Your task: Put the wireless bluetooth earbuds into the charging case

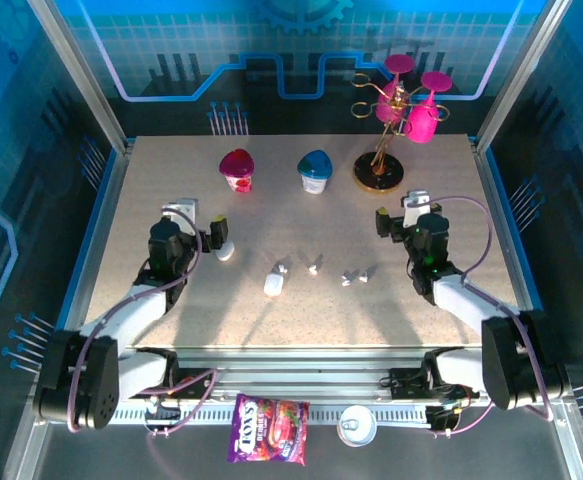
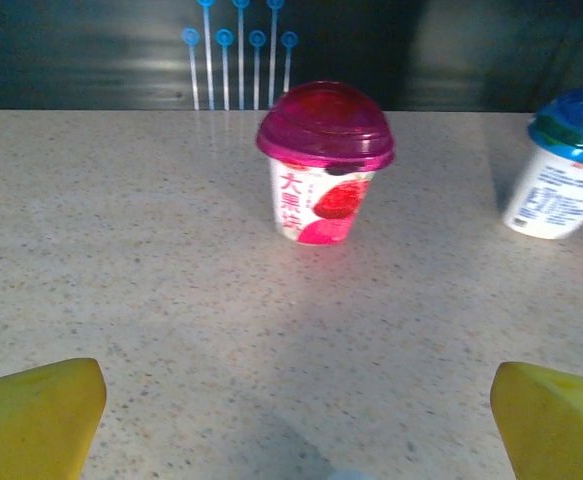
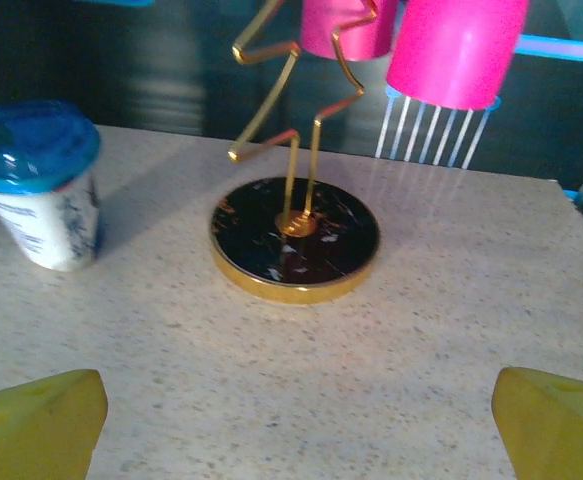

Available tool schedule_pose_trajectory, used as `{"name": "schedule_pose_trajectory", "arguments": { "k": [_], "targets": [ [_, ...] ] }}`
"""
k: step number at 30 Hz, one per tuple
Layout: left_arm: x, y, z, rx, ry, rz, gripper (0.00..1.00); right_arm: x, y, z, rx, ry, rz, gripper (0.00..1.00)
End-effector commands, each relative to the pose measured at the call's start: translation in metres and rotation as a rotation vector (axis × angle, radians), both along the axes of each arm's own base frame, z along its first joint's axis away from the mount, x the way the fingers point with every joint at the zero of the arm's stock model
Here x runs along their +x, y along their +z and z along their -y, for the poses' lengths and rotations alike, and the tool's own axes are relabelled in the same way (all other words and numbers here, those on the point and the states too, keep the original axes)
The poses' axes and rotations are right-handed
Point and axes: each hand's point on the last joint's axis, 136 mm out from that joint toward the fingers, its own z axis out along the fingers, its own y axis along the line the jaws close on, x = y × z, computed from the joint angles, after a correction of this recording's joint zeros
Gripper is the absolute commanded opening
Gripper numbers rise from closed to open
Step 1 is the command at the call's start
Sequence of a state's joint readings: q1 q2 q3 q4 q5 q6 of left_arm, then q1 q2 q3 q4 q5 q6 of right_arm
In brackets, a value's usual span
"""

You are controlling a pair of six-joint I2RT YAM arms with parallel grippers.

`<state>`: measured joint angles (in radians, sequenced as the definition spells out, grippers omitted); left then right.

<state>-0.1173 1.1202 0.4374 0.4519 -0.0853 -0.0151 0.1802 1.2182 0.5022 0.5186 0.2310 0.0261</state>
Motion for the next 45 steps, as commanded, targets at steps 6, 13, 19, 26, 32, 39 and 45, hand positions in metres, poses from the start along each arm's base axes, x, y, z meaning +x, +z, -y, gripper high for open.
{"name": "schedule_pose_trajectory", "arguments": {
  "k": [6,13,19,26,32,39,45],
  "targets": [
    [-0.035,0.015,0.043,-0.06,-0.143,-0.205,0.99,-0.049,-0.011,-0.092,0.039,0.261,-0.218,1.0],
    [-0.068,0.009,0.067,-0.099,-0.168,-0.377,0.99,-0.102,-0.018,-0.166,0.065,0.49,-0.269,1.0],
    [-0.082,0.001,0.066,-0.167,-0.112,-0.492,0.99,-0.147,-0.037,-0.231,0.041,0.649,-0.332,1.0],
    [-0.094,-0.01,0.063,-0.21,-0.07,-0.559,0.99,-0.163,-0.076,-0.28,0.052,0.599,-0.514,1.0],
    [-0.1,-0.02,0.065,-0.261,-0.059,-0.573,1.0,-0.157,-0.1,-0.3,0.08,0.487,-0.663,0.96],
    [-0.105,-0.019,0.062,-0.265,-0.055,-0.549,0.99,-0.153,-0.112,-0.316,-0.019,0.586,-0.805,0.94],
    [-0.109,-0.01,0.057,-0.284,-0.039,-0.506,0.99,-0.142,-0.127,-0.332,-0.083,0.689,-0.9,0.93]
  ]
}}
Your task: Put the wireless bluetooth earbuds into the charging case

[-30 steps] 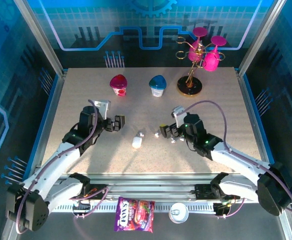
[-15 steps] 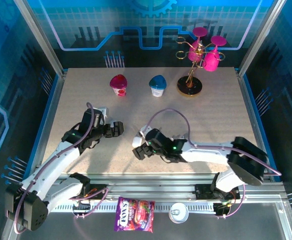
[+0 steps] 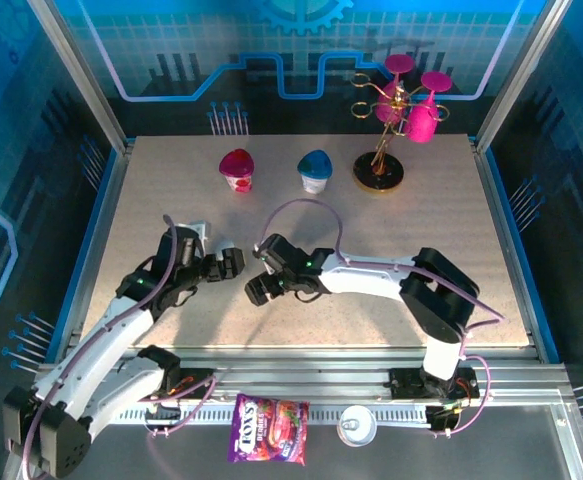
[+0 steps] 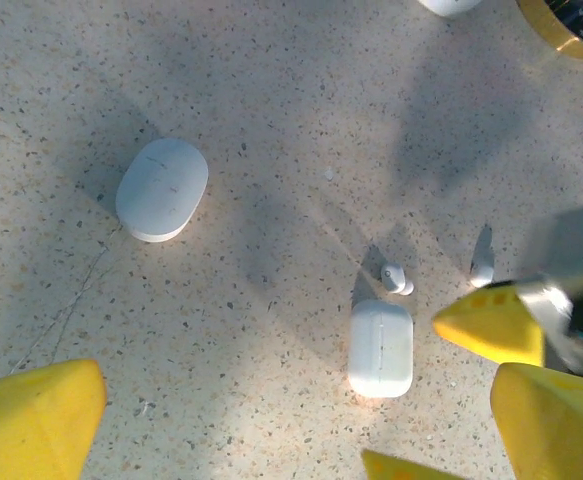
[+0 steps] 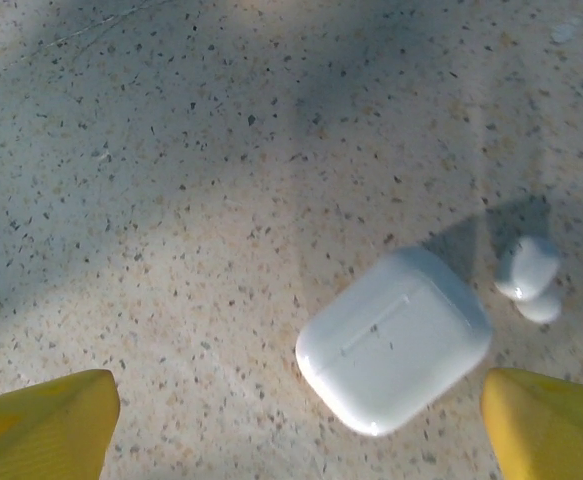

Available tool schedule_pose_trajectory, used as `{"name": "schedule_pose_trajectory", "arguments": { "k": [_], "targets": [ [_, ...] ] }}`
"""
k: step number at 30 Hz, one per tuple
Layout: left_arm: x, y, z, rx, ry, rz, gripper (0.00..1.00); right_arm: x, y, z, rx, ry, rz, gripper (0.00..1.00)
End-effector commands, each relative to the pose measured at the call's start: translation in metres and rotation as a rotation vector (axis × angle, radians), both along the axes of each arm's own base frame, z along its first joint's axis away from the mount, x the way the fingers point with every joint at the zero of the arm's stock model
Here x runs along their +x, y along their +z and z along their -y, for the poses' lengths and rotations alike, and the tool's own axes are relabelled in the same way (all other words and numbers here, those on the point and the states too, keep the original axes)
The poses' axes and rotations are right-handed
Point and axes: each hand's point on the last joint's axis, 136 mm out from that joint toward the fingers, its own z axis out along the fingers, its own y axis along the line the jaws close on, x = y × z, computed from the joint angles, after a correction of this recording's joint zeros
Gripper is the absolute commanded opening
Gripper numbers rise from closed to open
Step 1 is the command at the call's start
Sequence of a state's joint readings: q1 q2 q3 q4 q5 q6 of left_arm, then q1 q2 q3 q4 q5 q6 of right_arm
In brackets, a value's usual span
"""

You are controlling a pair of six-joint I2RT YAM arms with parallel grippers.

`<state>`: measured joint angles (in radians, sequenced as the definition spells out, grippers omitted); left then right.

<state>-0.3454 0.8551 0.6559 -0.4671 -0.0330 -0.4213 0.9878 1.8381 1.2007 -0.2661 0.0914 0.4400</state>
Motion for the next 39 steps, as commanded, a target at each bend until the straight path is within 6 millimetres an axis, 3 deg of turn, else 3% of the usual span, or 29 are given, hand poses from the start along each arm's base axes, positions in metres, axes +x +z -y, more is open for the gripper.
{"name": "schedule_pose_trajectory", "arguments": {
  "k": [1,10,18,22,28,31,33,39],
  "targets": [
    [-0.005,0.001,-0.003,-0.012,0.028,0.003,0.99,-0.004,-0.016,0.0,-0.062,0.101,-0.08,0.93],
    [-0.009,-0.001,-0.005,-0.012,0.038,-0.015,0.99,0.003,-0.038,-0.004,-0.177,0.219,-0.106,0.96],
    [-0.004,0.004,-0.004,-0.014,0.035,0.0,0.99,-0.02,-0.027,0.004,-0.142,0.182,-0.138,0.88],
    [-0.001,0.002,-0.001,-0.018,0.031,-0.006,0.99,-0.019,-0.026,0.012,-0.177,0.091,-0.125,0.81],
    [0.001,0.002,0.001,-0.027,0.027,-0.002,0.99,0.001,-0.02,0.026,-0.219,-0.064,-0.049,0.85],
    [0.0,0.001,0.0,-0.02,0.028,-0.002,0.99,0.007,-0.019,0.032,-0.237,-0.148,-0.045,0.79],
    [-0.001,0.0,-0.001,-0.017,0.03,0.0,0.99,0.011,-0.019,0.037,-0.256,-0.218,-0.053,0.69],
    [-0.001,0.0,-0.001,-0.021,0.03,0.007,0.99,0.003,-0.022,0.04,-0.271,-0.303,-0.085,0.7]
  ]
}}
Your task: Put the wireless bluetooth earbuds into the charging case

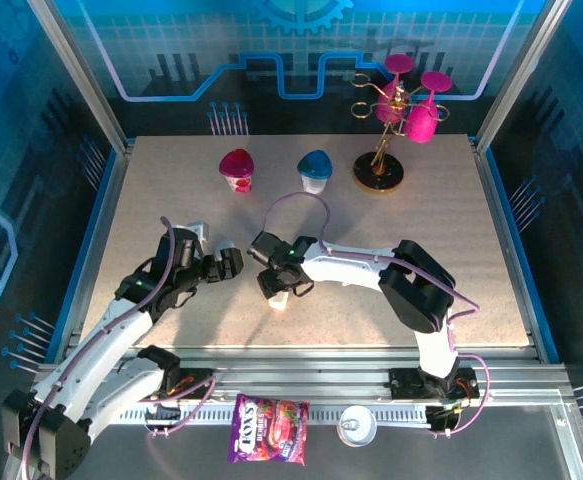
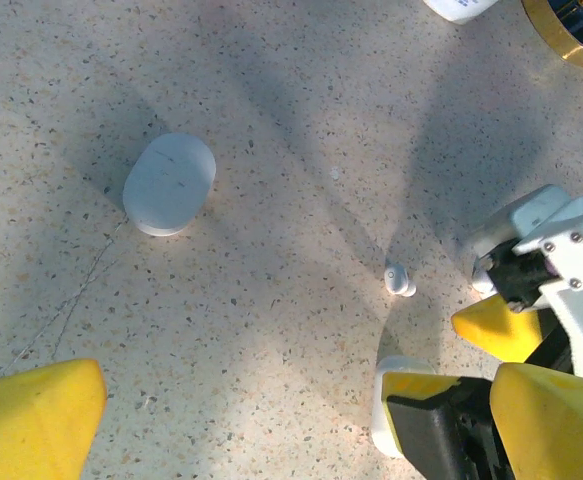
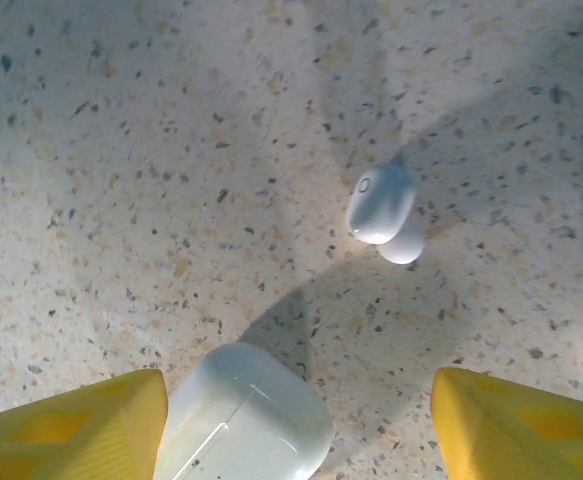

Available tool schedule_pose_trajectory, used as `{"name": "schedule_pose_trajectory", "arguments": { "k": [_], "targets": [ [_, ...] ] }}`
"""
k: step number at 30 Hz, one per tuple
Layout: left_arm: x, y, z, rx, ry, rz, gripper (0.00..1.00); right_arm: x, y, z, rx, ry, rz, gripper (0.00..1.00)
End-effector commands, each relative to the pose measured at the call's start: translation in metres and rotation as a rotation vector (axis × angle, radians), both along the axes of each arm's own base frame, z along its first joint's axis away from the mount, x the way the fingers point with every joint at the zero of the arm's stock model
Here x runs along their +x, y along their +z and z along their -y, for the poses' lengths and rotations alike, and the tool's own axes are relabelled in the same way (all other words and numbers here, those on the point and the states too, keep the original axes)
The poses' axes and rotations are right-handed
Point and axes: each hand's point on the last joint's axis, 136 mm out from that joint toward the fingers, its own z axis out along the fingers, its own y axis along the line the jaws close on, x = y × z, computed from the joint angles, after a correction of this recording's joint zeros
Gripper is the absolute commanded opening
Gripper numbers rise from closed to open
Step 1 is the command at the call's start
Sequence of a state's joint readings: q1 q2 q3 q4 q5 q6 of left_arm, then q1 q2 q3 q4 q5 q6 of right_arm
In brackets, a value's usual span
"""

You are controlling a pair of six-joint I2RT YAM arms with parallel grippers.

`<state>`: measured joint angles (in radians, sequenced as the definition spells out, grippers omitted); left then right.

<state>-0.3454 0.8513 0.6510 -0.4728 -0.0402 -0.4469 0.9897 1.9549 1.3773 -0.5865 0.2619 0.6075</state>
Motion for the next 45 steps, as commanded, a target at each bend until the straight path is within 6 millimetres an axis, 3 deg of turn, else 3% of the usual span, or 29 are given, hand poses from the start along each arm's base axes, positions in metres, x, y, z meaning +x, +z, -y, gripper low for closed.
{"name": "schedule_pose_trajectory", "arguments": {
  "k": [1,8,19,26,30,36,40,45],
  "targets": [
    [0.001,0.002,0.001,-0.01,0.006,0.022,0.99,-0.009,0.0,0.003,-0.011,-0.086,-0.016,0.69],
    [0.003,0.003,0.002,-0.008,-0.001,0.035,0.99,-0.023,-0.013,-0.003,0.017,-0.106,-0.099,0.62],
    [0.001,0.0,0.001,-0.016,0.002,0.046,0.99,-0.029,-0.031,0.001,-0.013,-0.149,-0.16,0.59],
    [0.003,0.0,0.002,-0.022,0.001,0.05,0.99,-0.025,-0.026,0.006,-0.04,-0.133,-0.134,0.44],
    [0.005,0.0,0.007,-0.039,-0.014,0.07,0.99,-0.017,-0.011,0.009,-0.022,-0.123,-0.084,0.42],
    [0.012,0.02,0.03,-0.08,-0.091,0.251,0.99,0.003,0.032,0.021,0.128,-0.173,0.021,0.4],
    [0.014,0.033,0.046,-0.134,-0.12,0.388,0.99,0.015,0.065,0.041,0.304,-0.267,0.058,0.41],
    [0.009,0.064,0.087,-0.186,-0.236,0.638,0.99,0.029,0.105,0.071,0.64,-0.442,0.072,0.38]
  ]
}}
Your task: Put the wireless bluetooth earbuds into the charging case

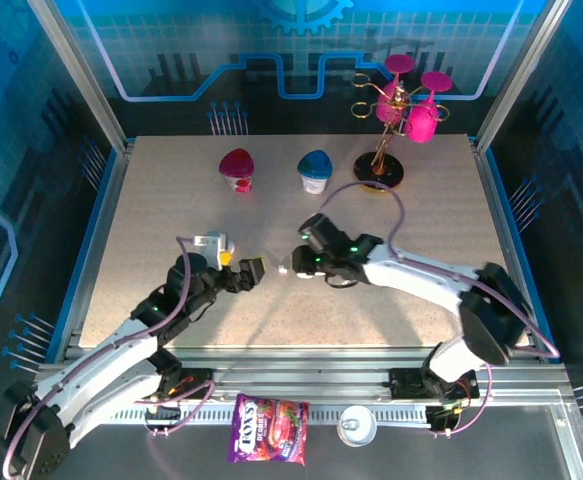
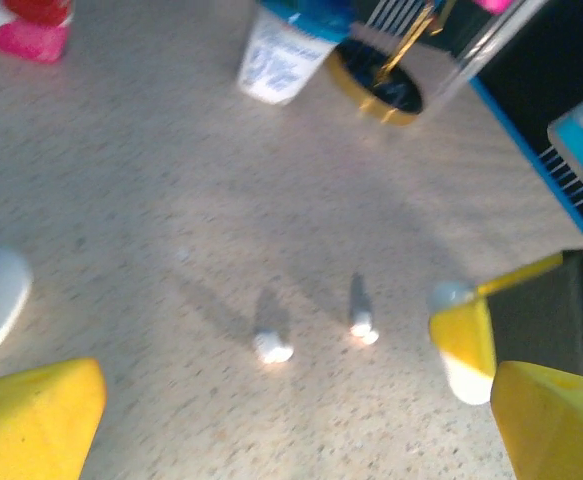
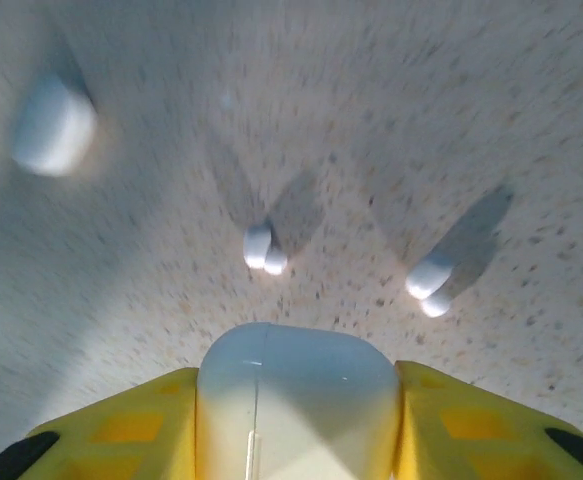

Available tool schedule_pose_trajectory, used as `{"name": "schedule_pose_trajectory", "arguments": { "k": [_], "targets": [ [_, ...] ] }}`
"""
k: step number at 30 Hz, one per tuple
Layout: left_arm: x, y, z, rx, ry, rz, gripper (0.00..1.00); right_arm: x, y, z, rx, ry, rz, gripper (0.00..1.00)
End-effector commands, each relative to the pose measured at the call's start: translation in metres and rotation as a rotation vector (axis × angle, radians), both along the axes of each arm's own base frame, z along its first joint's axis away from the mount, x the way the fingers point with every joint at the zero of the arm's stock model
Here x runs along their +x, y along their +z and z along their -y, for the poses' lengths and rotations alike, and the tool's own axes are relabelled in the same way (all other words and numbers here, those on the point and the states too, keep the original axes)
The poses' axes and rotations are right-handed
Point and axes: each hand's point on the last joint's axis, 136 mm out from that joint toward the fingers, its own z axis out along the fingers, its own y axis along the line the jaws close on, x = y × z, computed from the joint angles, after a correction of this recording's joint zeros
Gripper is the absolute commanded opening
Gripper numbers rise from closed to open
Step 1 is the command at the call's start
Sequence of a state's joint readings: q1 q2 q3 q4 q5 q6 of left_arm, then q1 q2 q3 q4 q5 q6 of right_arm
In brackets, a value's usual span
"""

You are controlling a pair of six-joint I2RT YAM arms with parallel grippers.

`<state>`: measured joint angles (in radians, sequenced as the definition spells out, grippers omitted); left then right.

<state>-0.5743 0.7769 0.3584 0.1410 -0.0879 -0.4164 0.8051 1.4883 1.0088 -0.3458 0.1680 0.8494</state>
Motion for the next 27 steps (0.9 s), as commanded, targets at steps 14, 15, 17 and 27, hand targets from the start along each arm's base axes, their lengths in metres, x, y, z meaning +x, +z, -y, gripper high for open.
{"name": "schedule_pose_trajectory", "arguments": {
  "k": [14,15,17,27],
  "targets": [
    [-0.012,0.087,0.149,-0.111,-0.272,0.64,0.92,0.01,0.113,0.057,0.771,-0.34,0.167,0.37],
    [-0.011,0.092,0.153,-0.141,-0.271,0.669,0.88,0.009,0.117,0.057,0.791,-0.342,0.168,0.36],
    [-0.007,0.098,0.163,-0.151,-0.282,0.708,0.83,0.007,0.122,0.058,0.821,-0.345,0.165,0.36],
    [0.004,0.11,0.185,-0.13,-0.289,0.766,0.73,0.002,0.129,0.061,0.969,-0.376,0.15,0.35]
  ]
}}
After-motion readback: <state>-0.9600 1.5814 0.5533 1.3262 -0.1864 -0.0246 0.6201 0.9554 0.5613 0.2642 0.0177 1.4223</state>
